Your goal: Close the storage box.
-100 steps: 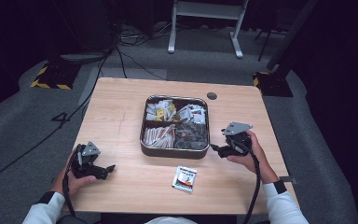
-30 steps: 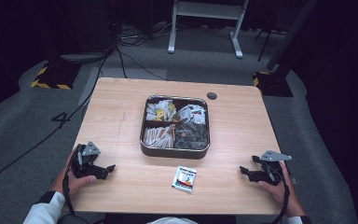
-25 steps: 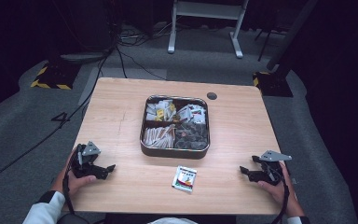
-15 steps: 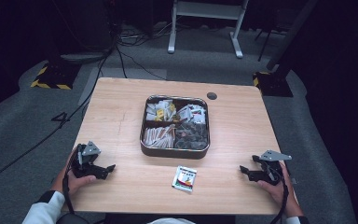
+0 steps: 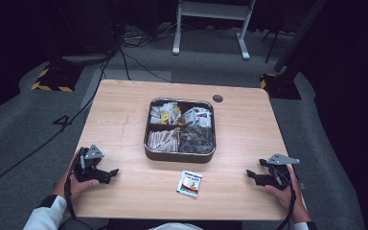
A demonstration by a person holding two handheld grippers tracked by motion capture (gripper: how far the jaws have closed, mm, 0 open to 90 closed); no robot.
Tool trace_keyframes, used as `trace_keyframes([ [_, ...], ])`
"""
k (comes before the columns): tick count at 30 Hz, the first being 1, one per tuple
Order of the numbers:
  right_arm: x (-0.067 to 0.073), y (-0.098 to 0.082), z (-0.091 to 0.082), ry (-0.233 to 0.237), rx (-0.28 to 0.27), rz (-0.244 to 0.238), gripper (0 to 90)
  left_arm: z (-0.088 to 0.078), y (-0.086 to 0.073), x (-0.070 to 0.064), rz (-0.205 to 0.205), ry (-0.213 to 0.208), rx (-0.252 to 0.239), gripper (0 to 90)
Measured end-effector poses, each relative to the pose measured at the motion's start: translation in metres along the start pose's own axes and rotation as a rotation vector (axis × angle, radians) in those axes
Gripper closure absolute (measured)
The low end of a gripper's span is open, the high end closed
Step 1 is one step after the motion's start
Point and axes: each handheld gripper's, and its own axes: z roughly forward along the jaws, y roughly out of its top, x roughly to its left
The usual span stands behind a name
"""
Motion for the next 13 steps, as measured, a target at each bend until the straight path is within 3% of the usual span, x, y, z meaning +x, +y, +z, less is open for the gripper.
trace_keyframes([
  [13, -0.0002, 0.0001, 0.0001, 0.001, 0.001, 0.000, 22.6, 0.0003, 0.0002, -0.0001, -0.003, 0.001, -0.001, 0.2],
])
